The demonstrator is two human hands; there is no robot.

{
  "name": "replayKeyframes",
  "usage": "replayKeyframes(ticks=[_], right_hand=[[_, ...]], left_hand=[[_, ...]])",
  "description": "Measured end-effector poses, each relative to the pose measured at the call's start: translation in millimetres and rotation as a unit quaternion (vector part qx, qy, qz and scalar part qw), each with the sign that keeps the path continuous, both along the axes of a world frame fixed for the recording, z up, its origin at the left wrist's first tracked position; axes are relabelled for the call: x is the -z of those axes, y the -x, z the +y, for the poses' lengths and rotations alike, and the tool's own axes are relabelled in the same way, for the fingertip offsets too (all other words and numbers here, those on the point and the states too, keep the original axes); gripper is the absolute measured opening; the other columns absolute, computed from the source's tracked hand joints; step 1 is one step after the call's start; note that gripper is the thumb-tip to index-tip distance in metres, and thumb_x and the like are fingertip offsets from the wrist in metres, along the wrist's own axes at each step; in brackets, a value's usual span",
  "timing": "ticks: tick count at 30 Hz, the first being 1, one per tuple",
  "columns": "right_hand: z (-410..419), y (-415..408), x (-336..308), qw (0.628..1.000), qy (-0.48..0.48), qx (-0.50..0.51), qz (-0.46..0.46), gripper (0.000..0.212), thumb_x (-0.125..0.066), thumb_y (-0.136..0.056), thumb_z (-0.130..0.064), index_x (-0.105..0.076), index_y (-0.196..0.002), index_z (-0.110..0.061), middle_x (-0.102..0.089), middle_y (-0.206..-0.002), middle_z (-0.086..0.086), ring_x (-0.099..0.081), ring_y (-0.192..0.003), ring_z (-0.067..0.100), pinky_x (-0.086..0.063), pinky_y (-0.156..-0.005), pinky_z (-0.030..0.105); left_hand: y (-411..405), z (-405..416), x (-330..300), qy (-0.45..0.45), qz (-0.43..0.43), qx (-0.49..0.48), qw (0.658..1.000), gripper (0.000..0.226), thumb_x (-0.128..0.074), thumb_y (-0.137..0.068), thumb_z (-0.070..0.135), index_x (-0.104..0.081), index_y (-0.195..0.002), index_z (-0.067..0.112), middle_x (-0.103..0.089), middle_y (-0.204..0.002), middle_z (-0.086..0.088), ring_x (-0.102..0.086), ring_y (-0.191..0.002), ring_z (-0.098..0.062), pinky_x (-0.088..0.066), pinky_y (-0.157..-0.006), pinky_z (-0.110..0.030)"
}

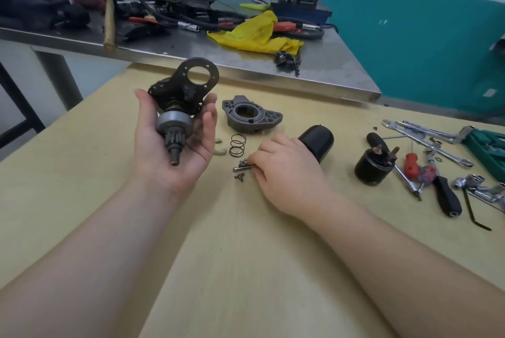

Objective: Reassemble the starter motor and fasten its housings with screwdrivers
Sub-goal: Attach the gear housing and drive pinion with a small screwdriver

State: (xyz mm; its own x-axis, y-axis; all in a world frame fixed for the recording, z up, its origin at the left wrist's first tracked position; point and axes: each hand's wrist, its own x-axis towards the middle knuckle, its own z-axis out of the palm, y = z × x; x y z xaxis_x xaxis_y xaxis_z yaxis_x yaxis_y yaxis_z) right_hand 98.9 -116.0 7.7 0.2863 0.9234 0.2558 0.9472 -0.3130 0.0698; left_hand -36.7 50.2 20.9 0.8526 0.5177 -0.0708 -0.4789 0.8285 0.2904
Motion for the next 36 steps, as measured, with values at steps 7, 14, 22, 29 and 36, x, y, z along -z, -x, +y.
replayKeyframes(ticks=[7, 14, 22, 29, 36], right_hand=[[-8.6, 9.0, 13.8, 0.994, -0.080, -0.026, 0.067, 0.022, -0.068, -0.100, -0.034, -0.080, -0.105, -0.016, -0.072, -0.095, -0.001, -0.059, -0.095, 0.027, -0.051, -0.088, 0.043], [-2.4, 12.7, 16.1, 0.995, -0.063, -0.011, 0.081, 0.030, -0.060, -0.103, -0.047, -0.079, -0.109, -0.024, -0.069, -0.098, -0.006, -0.055, -0.099, 0.021, -0.046, -0.093, 0.037], [7.8, 19.8, 16.3, 0.994, -0.067, 0.023, 0.086, 0.029, -0.056, -0.105, -0.042, -0.078, -0.113, -0.025, -0.068, -0.102, -0.006, -0.054, -0.103, 0.023, -0.047, -0.091, 0.041], [-1.2, 18.4, 13.8, 0.995, -0.081, 0.034, 0.045, 0.026, -0.056, -0.101, -0.033, -0.079, -0.096, -0.022, -0.070, -0.089, -0.004, -0.058, -0.094, 0.025, -0.047, -0.079, 0.040], [-4.0, 18.7, 13.0, 0.995, -0.054, 0.031, 0.076, 0.023, -0.055, -0.101, -0.032, -0.075, -0.104, -0.022, -0.069, -0.098, -0.004, -0.057, -0.099, 0.024, -0.051, -0.084, 0.041]], left_hand=[[-2.2, 2.2, 7.5, -0.004, -0.012, 0.010, 1.000, 0.092, -0.053, -0.096, 0.079, -0.065, -0.136, -0.003, -0.068, -0.142, -0.020, -0.073, -0.091, -0.026, -0.063, -0.072, -0.029], [-5.9, -1.1, 11.0, -0.026, -0.004, 0.020, 0.999, 0.093, -0.048, -0.097, 0.079, -0.072, -0.127, -0.006, -0.068, -0.140, -0.022, -0.069, -0.083, -0.027, -0.059, -0.073, -0.031], [-5.0, -6.2, 5.1, -0.021, 0.025, 0.015, 0.999, 0.084, -0.055, -0.097, 0.074, -0.065, -0.131, -0.002, -0.071, -0.116, -0.021, -0.058, -0.069, -0.022, -0.051, -0.062, -0.029], [-6.7, -14.0, -1.8, -0.086, 0.078, 0.007, 0.993, 0.080, -0.061, -0.096, 0.070, -0.068, -0.129, -0.002, -0.069, -0.115, -0.024, -0.057, -0.069, -0.021, -0.051, -0.062, -0.029], [-5.5, -21.7, -4.1, -0.103, 0.075, 0.001, 0.992, 0.082, -0.066, -0.090, 0.070, -0.063, -0.137, 0.002, -0.069, -0.117, -0.026, -0.057, -0.069, -0.021, -0.051, -0.063, -0.029]])
